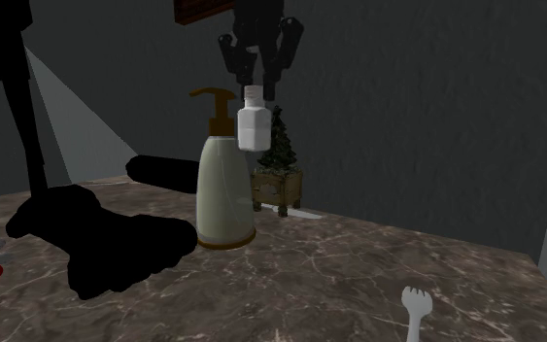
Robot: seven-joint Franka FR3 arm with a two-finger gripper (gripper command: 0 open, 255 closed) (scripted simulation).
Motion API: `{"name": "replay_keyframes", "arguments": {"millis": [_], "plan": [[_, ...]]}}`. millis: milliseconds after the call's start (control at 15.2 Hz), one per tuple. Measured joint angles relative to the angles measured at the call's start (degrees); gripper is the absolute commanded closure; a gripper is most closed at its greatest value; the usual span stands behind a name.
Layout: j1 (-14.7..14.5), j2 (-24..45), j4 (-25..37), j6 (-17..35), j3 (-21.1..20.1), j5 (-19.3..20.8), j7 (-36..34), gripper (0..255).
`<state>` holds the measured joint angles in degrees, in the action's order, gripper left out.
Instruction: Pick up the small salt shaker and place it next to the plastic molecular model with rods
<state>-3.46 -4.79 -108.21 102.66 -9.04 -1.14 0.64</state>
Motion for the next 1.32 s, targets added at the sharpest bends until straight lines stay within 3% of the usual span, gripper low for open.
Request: {"name": "replay_keyframes", "arguments": {"millis": [528,1320], "plan": [[-2.72,-16.25,-16.72,0.75,-2.20,-3.40,-3.37,255],[-9.53,-39.14,-32.78,-5.36,-7.13,-10.58,-10.91,255]]}}
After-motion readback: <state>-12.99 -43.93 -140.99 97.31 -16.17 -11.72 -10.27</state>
